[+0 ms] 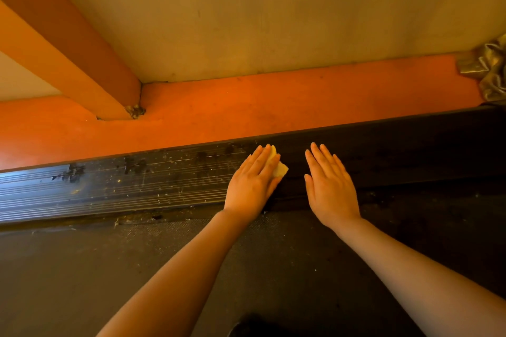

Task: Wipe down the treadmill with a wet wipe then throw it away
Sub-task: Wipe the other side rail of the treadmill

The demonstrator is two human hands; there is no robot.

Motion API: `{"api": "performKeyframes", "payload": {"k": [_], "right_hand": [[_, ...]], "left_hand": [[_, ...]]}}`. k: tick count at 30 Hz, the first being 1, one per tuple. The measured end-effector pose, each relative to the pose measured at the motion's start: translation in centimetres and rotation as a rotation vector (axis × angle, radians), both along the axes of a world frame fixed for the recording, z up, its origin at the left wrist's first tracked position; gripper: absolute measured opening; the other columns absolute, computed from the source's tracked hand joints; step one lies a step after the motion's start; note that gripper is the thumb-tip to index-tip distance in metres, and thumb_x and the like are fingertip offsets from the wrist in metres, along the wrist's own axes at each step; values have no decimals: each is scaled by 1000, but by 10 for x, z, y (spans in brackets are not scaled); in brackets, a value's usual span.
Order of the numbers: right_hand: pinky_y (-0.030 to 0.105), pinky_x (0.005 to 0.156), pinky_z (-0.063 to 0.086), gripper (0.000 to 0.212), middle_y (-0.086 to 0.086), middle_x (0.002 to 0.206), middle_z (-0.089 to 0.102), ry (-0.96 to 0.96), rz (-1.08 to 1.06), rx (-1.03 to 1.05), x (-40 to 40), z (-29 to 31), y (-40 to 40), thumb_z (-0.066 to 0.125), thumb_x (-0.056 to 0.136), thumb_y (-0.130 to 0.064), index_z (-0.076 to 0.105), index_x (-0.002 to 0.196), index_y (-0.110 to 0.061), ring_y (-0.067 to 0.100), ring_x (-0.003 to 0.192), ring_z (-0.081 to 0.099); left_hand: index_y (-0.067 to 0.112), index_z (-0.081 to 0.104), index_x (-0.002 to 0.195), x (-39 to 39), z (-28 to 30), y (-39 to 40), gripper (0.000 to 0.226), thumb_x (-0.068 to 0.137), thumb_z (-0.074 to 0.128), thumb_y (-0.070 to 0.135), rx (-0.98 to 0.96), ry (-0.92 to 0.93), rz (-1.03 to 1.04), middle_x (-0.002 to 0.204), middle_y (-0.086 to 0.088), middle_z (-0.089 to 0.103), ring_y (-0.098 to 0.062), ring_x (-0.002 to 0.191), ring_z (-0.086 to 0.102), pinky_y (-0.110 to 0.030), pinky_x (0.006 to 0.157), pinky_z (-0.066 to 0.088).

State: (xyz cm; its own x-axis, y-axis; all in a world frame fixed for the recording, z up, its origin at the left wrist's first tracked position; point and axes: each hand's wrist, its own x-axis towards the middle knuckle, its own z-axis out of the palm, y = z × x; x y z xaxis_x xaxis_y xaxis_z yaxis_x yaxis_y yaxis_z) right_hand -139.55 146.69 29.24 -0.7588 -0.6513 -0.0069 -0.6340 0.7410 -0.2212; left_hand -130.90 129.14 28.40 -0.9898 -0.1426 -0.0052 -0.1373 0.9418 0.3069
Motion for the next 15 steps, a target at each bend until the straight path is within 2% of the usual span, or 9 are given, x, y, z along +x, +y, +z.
{"api": "performKeyframes", "payload": {"k": [4,9,12,15], "right_hand": [[39,117,17,49,12,156,31,2,-33,8,3,0,-5,40,102,-26,36,148,-7,27,146,24],[37,118,10,51,10,160,22,-30,-72,7,5,0,-18,39,102,-24,30,151,-8,25,149,15],[38,118,14,51,10,159,23,-28,-80,-3,7,0,-19,41,102,-22,32,150,-9,25,148,16],[37,116,17,49,12,157,29,-15,-50,7,9,-2,-18,43,102,-24,36,148,-8,26,147,22]], "left_hand": [[16,28,152,-8,4,-1,56,101,38,37,-12,-72,32,161,-8,17,-23,149,12,-34,118,10],[12,37,148,17,1,6,56,100,32,39,-68,-72,-6,156,-13,32,-28,144,27,-40,115,21],[13,37,148,30,-2,8,57,99,30,41,-53,-79,-19,155,-12,33,-27,144,29,-41,115,25],[13,37,148,28,-2,4,57,100,30,42,-52,-81,-33,156,-12,31,-27,144,27,-39,116,22]]}}
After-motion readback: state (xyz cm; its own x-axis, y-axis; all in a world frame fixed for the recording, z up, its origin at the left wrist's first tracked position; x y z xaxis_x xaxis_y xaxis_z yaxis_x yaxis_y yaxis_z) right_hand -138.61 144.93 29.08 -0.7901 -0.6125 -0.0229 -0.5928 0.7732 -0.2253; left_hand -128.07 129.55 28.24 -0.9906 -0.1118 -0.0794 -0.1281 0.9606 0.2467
